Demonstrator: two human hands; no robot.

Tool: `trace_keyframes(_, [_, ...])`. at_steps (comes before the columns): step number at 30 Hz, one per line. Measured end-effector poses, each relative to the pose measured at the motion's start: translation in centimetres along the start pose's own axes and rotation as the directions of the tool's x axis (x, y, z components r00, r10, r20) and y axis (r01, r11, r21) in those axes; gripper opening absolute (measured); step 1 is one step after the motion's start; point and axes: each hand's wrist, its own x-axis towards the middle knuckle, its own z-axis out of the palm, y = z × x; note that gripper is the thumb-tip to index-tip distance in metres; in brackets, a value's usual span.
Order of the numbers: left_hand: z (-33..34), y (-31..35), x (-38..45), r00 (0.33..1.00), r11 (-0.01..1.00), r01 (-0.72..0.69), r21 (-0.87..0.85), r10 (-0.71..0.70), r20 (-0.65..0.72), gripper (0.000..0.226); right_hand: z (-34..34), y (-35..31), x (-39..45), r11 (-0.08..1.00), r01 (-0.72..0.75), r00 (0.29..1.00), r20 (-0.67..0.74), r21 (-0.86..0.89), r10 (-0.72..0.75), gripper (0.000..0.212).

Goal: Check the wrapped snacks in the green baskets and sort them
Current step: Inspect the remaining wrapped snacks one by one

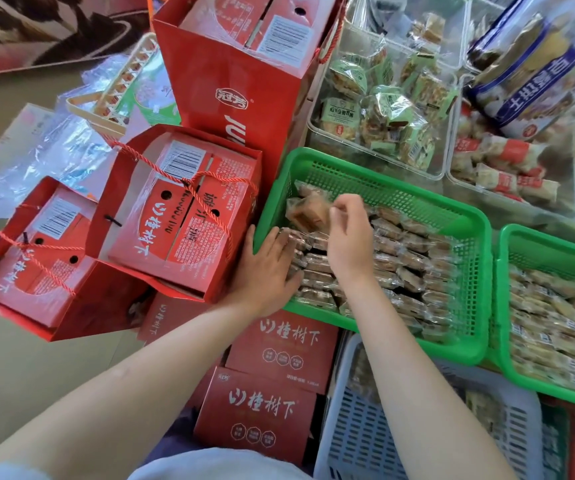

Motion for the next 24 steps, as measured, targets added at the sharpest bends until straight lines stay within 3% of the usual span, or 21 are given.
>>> trace_keyframes(2, [-0.9, 0.0, -0.6, 0.998, 0.951, 0.001, -0.308, -0.018, -0.052, 0.066, -1.9, -1.1, -2.1, 0.97, -0.126, 0.983, -0.106, 0.206, 0.15, 0.008])
trace_keyframes(3, [-1.6, 0.3, -1.2, 0.996, 0.847, 0.023, -0.532, -0.063, -0.058, 0.061, -2.7, -1.4, -3.1, 0.93, -0.205, 0.961, -0.116, 0.305, 0.25, 0.007])
trace_keyframes(4, [-2.6, 0.9, -2.1, 0.99, 0.651, 0.058, -0.757, -0.138, -0.043, 0.054, -3.4, -1.5, -4.2, 0.87, -0.289, 0.931, -0.094, 0.399, 0.352, 0.007])
trace_keyframes(5, [-3.6, 1.5, -3.0, 0.974, 0.367, 0.1, -0.925, -0.226, 0.016, 0.047, -4.0, -1.5, -5.3, 0.791, -0.357, 0.9, -0.046, 0.496, 0.434, 0.008])
trace_keyframes(6, [-5.0, 2.2, -3.8, 0.948, 0.074, 0.149, -0.986, -0.293, 0.121, 0.046, -4.4, -1.5, -6.3, 0.718, -0.397, 0.875, 0.002, 0.572, 0.483, 0.009])
trace_keyframes(7, [-6.2, 2.8, -4.6, 0.924, -0.157, 0.195, -0.968, -0.301, 0.235, 0.047, -4.9, -1.5, -7.4, 0.676, -0.419, 0.862, 0.031, 0.606, 0.507, 0.009])
trace_keyframes(8, [-7.3, 3.3, -5.4, 0.909, -0.306, 0.229, -0.924, -0.271, 0.316, 0.046, -5.3, -1.5, -8.5, 0.663, -0.435, 0.856, 0.051, 0.61, 0.515, 0.01])
trace_keyframes(9, [-8.0, 3.7, -6.3, 0.908, -0.372, 0.246, -0.895, -0.233, 0.347, 0.043, -5.7, -1.5, -9.6, 0.662, -0.446, 0.856, 0.071, 0.603, 0.512, 0.011])
trace_keyframes(14, [-8.6, 4.4, -10.5, 0.949, -0.336, 0.238, -0.911, -0.119, 0.292, 0.028, -7.8, -1.8, -14.5, 0.669, -0.47, 0.872, 0.183, 0.576, 0.455, 0.015])
trace_keyframes(18, [-8.4, 4.2, -13.4, 0.944, -0.359, 0.33, -0.873, 0.097, 0.317, 0.043, -9.4, -2.4, -17.5, 0.653, -0.446, 0.892, 0.241, 0.611, 0.383, 0.035])
trace_keyframes(21, [-8.0, 4.4, -15.0, 0.919, -0.359, 0.389, -0.848, 0.22, 0.328, 0.048, -10.1, -2.5, -18.9, 0.715, -0.412, 0.91, 0.226, 0.565, 0.347, 0.036])
trace_keyframes(24, [-7.4, 4.3, -15.6, 0.904, -0.322, 0.421, -0.848, 0.224, 0.364, 0.042, -10.6, -2.2, -19.6, 0.809, -0.347, 0.938, 0.188, 0.475, 0.291, 0.036])
